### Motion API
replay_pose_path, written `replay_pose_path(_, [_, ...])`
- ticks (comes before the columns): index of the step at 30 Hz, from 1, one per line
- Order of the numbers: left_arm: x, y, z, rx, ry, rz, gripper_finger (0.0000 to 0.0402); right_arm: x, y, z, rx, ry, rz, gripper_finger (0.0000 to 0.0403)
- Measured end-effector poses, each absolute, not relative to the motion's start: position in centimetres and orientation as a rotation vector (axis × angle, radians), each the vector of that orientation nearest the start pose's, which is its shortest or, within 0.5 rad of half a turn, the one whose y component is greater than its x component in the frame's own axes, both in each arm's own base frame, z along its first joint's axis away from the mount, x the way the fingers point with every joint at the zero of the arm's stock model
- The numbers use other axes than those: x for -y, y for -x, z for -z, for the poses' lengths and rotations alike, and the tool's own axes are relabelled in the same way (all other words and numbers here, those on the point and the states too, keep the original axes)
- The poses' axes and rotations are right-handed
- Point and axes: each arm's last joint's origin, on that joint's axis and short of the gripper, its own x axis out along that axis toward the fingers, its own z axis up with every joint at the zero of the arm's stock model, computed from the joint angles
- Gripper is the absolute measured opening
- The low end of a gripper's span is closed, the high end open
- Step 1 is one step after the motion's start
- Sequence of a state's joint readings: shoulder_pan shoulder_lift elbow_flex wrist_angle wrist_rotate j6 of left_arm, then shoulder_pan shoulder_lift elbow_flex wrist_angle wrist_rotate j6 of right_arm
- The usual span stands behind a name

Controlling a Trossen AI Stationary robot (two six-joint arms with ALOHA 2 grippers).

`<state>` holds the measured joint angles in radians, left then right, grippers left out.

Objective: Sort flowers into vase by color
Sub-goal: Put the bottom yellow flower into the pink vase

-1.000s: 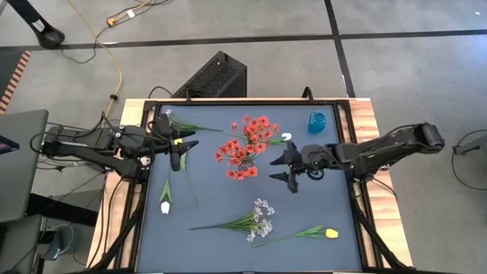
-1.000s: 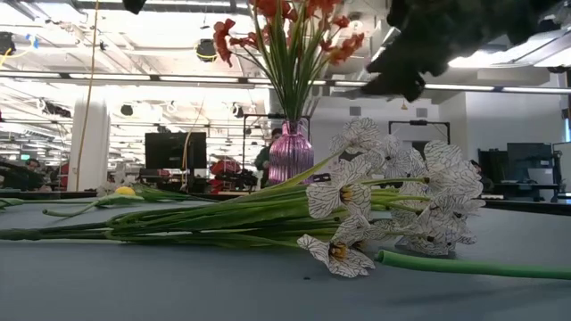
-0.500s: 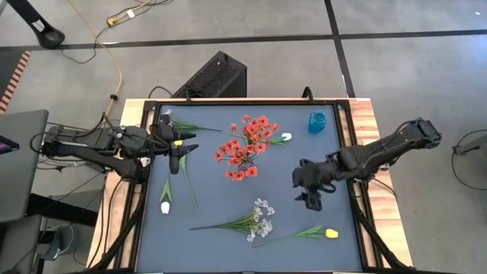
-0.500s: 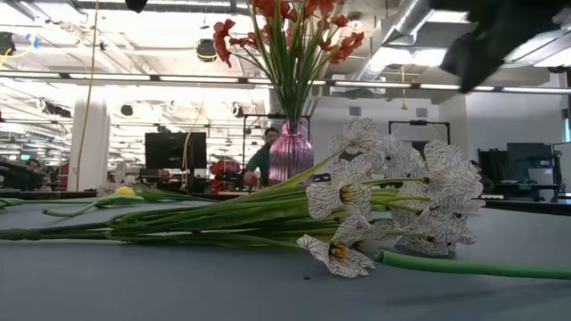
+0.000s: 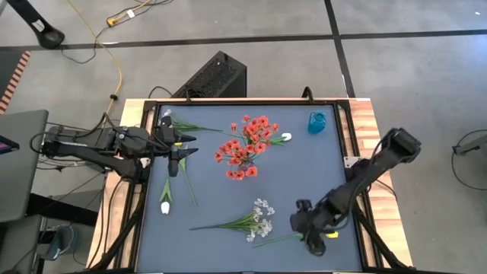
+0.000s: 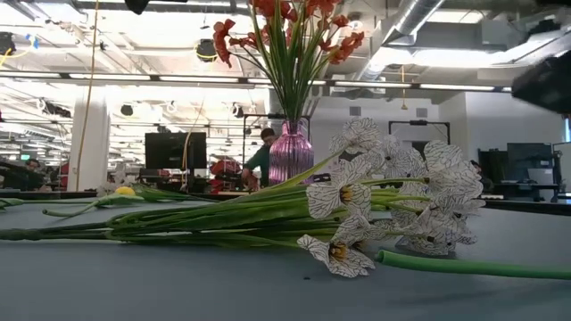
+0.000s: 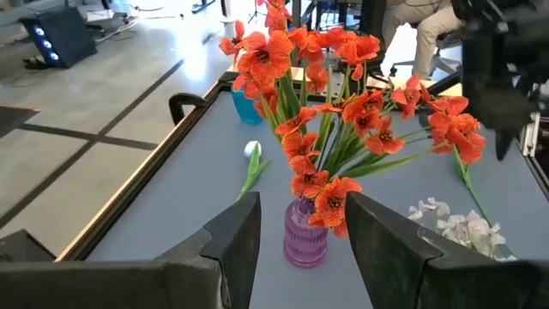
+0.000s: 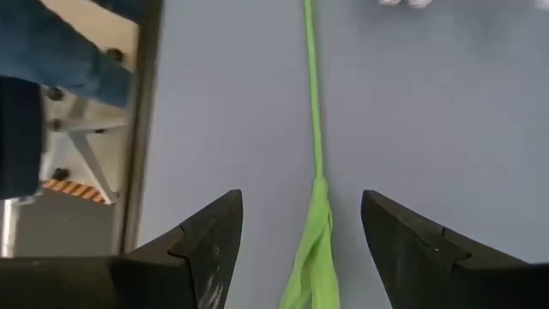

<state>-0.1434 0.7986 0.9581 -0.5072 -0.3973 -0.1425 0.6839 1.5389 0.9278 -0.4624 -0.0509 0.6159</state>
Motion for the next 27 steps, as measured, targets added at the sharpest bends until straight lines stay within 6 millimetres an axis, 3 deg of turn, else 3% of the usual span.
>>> replay_pose_path(9, [1.3,-15.7,-35.8,-0.322,0.062,-0.225,0.0162,-21.4,-25.5,-14.7,-1.308,-0.114,-0.233,0.0265])
replay_pose_path(16, [1.3,-15.7,-35.8,-0.328,0.069,-0.202,0.0162,-24.3,-24.0,-12.9,-1.445,0.033,-0.117,0.0244])
replay_pose_path(21, [1.3,-15.7,-35.6,-0.346,0.058,-0.202,0.0162,-26.0,-22.0,-12.4,-1.43,0.062,-0.053,0.0173])
replay_pose_path(27, [1.3,-15.7,-35.7,-0.344,0.05,-0.201,0.0162,-26.3,-21.5,-12.8,-1.442,0.002,-0.005,0.004])
